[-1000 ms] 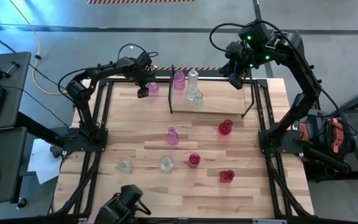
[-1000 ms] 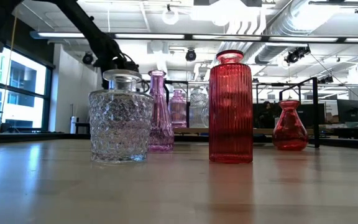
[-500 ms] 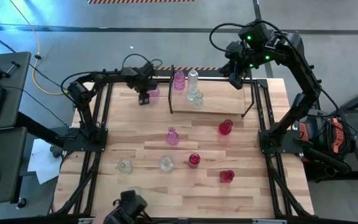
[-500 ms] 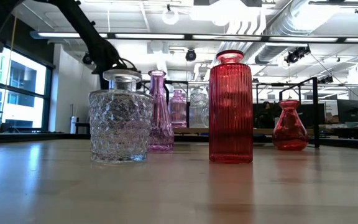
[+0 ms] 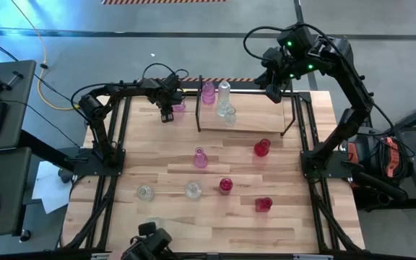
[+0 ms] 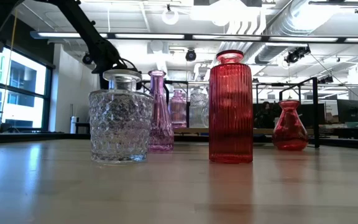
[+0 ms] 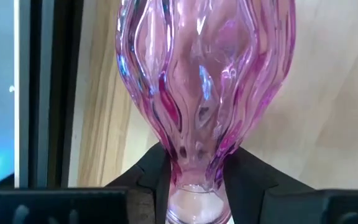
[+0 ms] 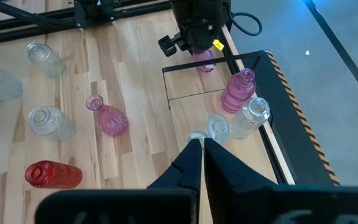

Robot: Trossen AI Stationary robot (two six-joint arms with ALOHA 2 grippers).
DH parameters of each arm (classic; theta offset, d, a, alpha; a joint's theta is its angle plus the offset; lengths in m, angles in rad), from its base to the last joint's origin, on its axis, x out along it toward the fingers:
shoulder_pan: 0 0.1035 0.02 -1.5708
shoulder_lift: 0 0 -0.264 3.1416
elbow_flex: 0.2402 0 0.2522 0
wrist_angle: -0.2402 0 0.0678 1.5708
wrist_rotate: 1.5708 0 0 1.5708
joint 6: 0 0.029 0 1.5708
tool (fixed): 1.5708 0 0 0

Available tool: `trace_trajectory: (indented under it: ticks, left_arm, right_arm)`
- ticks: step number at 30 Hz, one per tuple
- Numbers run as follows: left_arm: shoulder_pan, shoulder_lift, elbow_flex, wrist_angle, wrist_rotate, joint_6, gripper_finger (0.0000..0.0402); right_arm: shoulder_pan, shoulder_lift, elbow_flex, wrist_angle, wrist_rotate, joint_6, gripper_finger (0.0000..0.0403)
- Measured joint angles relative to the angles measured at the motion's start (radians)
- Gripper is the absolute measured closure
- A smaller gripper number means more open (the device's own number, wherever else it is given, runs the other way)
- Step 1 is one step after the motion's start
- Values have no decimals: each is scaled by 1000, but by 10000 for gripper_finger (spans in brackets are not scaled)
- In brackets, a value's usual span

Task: Sort vases onto shelf
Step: Align the violet vase with the other violet vase on the shelf

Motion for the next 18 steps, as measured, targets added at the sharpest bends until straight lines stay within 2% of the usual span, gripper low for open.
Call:
trace_trajectory:
  ticks: [10,14,18]
  left_arm:
    - [-53,-78,14,-159,-71,2,288]
    - [-73,-137,79,-271,-71,-20,292]
    - [-96,-203,197,-409,-72,-63,293]
  right_arm:
    - [0,0,0,0,1,-31,402]
    - [0,0,0,0,3,-47,402]
    - [-7,0,0,-1,2,-68,402]
